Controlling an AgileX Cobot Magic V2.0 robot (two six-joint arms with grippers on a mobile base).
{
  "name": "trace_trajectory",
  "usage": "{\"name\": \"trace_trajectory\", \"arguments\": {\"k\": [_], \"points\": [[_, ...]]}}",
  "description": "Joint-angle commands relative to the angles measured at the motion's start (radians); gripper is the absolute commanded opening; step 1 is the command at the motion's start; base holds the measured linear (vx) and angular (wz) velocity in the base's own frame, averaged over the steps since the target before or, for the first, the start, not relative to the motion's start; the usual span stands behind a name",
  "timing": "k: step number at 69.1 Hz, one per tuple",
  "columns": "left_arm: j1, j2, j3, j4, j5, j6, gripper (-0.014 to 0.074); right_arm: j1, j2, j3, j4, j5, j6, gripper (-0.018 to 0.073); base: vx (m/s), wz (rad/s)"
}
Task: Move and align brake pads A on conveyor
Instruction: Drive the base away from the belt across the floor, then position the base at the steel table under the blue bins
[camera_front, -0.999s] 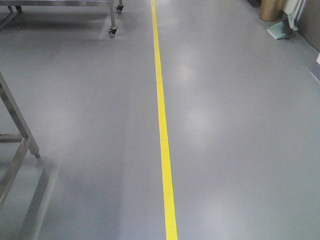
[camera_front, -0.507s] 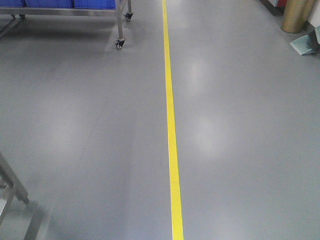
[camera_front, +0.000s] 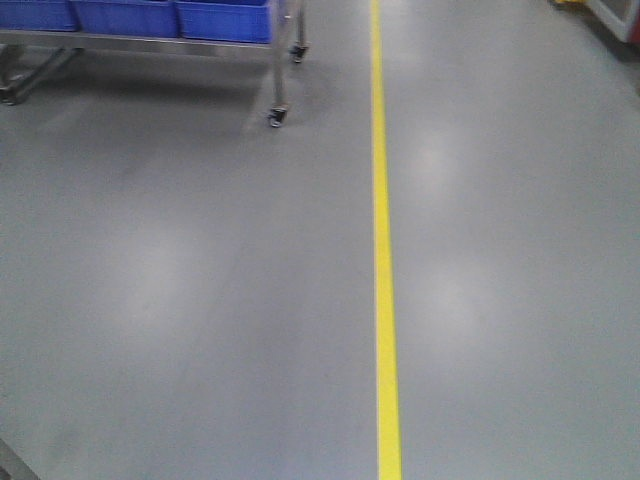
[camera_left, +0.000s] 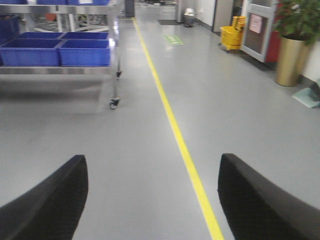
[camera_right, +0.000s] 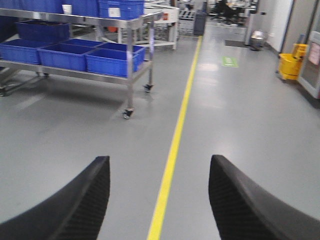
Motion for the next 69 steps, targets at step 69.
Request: {"name": "trace_trajectory", "arguments": {"k": [69], "points": [[-0.001, 0.016, -0.024, -0.01, -0.061, 0.0, 0.0512, 0.0, 0.012, -0.025, -0.01, -0.075, 0.001, 0.0416, 0.41, 0.87]]}}
